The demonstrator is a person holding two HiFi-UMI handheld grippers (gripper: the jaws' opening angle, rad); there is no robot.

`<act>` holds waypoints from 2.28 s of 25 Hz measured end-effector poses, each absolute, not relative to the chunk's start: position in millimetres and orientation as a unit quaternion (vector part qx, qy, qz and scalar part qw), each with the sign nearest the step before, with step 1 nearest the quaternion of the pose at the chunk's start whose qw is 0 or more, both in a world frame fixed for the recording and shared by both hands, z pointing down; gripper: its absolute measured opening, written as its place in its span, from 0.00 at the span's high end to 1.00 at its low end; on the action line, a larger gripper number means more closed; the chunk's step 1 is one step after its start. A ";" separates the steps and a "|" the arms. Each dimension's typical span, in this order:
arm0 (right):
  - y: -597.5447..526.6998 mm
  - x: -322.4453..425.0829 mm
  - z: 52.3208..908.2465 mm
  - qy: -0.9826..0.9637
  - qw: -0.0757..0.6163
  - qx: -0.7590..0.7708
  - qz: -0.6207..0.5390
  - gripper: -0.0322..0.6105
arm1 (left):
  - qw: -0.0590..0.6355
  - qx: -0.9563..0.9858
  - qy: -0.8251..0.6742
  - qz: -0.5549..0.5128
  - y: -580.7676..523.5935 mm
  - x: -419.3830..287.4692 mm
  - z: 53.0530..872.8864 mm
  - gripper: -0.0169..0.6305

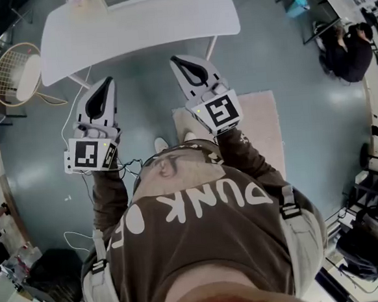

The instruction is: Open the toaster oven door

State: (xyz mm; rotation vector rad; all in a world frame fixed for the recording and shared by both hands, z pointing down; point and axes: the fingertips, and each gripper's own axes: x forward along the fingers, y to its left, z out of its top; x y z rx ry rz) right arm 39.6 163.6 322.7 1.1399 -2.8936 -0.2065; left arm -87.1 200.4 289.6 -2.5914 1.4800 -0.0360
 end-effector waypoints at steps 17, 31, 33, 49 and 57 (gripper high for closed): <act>141.4 91.6 335.1 -0.936 0.009 0.349 -0.043 0.89 | 0.074 -0.856 0.511 -0.035 186.4 -34.8 298.1 0.97; 13.0 50.8 365.2 -0.919 0.045 0.391 -0.024 0.88 | 0.055 -0.872 0.485 -0.026 56.3 -89.1 323.2 0.97; -17.8 34.7 368.6 -0.916 0.050 0.399 -0.020 0.88 | 0.051 -0.875 0.481 -0.023 25.8 -108.6 323.8 0.97; -213.0 3.1 370.7 -0.872 0.101 0.480 -0.006 0.83 | 0.025 -0.884 0.467 -0.022 -110.7 -170.6 328.3 0.97; -347.7 13.1 421.3 -0.834 0.176 0.520 0.054 0.80 | 0.024 -0.882 0.470 -0.024 -134.9 -162.8 322.7 0.97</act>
